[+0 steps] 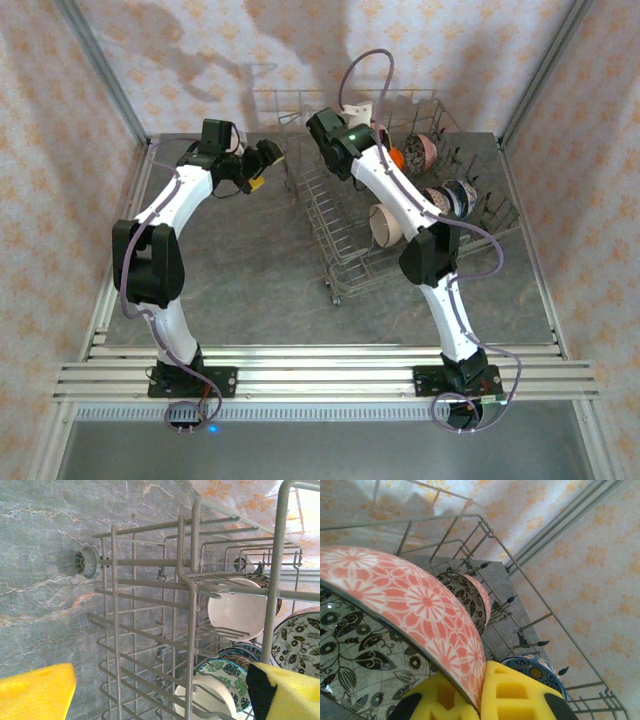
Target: Load the bowls into the dish rack
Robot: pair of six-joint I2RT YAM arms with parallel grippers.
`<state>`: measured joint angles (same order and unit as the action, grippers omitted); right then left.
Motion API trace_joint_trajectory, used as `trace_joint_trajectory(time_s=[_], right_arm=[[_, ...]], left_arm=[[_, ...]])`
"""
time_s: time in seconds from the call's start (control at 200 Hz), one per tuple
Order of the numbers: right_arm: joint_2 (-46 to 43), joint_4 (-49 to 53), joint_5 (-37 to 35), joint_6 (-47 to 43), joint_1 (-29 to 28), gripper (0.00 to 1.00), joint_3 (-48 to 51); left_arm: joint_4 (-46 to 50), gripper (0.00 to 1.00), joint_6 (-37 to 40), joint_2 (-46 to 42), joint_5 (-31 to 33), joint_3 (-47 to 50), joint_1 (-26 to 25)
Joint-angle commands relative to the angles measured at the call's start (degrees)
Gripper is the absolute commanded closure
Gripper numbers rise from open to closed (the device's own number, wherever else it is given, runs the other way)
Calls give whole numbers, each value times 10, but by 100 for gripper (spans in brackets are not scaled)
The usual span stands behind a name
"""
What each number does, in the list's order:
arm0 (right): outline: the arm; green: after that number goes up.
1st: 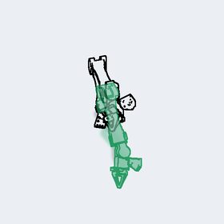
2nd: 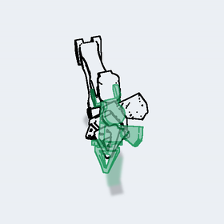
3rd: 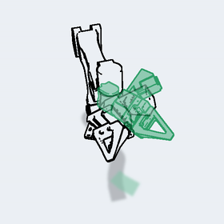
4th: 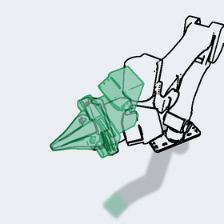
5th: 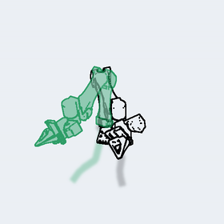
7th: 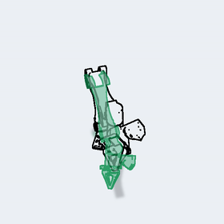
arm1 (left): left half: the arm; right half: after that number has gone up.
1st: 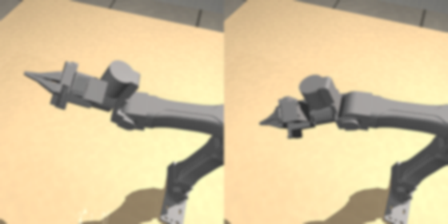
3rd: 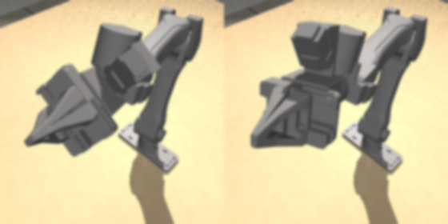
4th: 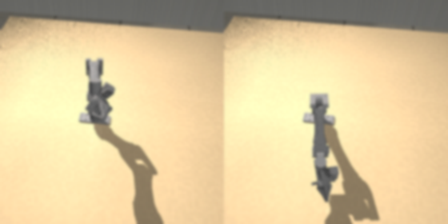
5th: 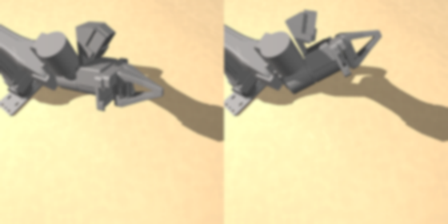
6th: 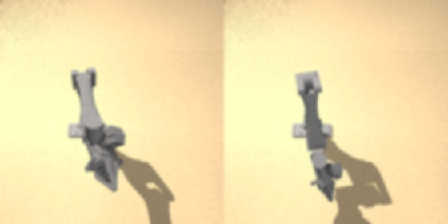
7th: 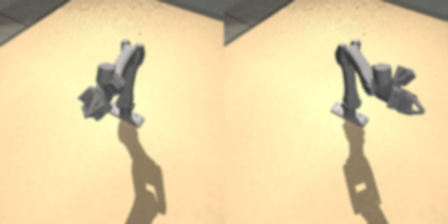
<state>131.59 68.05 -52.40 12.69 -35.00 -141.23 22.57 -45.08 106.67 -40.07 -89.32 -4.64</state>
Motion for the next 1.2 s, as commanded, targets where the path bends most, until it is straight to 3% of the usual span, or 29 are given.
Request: trace_joint_trajectory(time_s=[0.0,0.771,1.196], right_arm=[[13,34,-41,78,-4,100,-2],[83,159,-98,311,-14,100,-27],[101,139,-93,369,-15,100,-36]], left_arm=[[3,11,1,-1,-4,-3,-3],[39,11,11,0,6,-27,-15],[45,11,17,-19,11,-7,-25]])
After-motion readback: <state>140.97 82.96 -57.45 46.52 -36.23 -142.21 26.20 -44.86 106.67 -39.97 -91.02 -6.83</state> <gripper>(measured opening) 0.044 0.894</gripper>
